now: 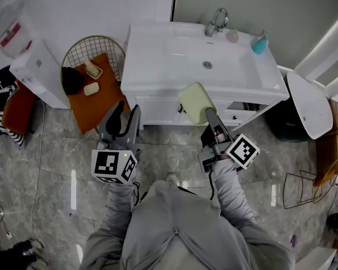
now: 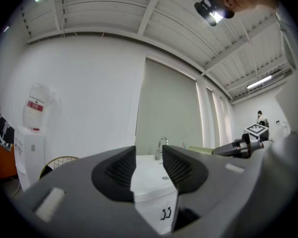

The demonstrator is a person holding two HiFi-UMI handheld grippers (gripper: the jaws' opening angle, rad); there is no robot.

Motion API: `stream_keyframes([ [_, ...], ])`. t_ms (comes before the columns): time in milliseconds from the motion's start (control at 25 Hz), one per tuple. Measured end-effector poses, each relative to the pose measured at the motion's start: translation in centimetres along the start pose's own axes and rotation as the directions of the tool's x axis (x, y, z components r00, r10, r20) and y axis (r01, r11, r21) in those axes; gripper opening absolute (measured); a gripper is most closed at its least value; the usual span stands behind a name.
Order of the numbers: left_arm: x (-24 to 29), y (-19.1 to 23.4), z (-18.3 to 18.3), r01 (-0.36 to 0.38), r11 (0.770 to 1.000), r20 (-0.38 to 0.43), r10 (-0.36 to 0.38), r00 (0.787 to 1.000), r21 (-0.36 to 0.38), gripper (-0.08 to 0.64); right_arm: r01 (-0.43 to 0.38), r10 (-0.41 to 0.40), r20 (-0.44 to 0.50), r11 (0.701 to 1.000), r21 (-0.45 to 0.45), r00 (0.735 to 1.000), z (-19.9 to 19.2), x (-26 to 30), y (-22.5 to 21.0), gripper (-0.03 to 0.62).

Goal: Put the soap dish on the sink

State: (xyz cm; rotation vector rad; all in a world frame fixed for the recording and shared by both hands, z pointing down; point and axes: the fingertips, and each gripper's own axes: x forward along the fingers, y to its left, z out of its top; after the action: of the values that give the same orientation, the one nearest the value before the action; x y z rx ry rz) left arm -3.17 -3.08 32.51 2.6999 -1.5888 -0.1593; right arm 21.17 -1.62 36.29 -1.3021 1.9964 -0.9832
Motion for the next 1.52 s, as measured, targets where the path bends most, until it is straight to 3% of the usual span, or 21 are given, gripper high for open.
stream_keyframes([
  [440, 7.5, 3.3, -0.3, -0.046, 0.999, -0.014, 0.047, 0.999, 0.024, 0.176, 0.073, -0.068, -0.068, 0.995, 0.073, 0.995, 1.9, 10.1, -6.7, 0.063],
  [680, 13.4, 7.5, -2.2, -0.027, 1.000, -0.022, 0.027, 0.999, 0.003, 0.176, 0.055, -0.049, -0.066, 0.995, 0.087, 0.997, 2.3, 18.0, -9.2, 0.063],
  [880, 19.8, 12.2, -2.3, -0.004, 1.000, -0.014, 0.004, 1.000, -0.003, 0.176, 0.102, -0.095, -0.093, 0.992, 0.079, 0.991, 2.5, 25.8, -11.7, 0.063],
  [1200, 26.5, 18.2, -3.2, 0.021, 1.000, -0.036, -0.022, 0.999, -0.014, 0.176, 0.238, -0.226, -0.147, 0.969, 0.070, 0.963, 0.5, 37.2, -18.3, 0.063],
  [1520, 30.2, 23.2, -4.9, 0.003, 0.999, -0.068, -0.006, 0.998, -0.037, 0.176, 0.334, -0.319, -0.190, 0.941, 0.056, 0.929, -1.2, 43.4, -22.9, 0.063],
])
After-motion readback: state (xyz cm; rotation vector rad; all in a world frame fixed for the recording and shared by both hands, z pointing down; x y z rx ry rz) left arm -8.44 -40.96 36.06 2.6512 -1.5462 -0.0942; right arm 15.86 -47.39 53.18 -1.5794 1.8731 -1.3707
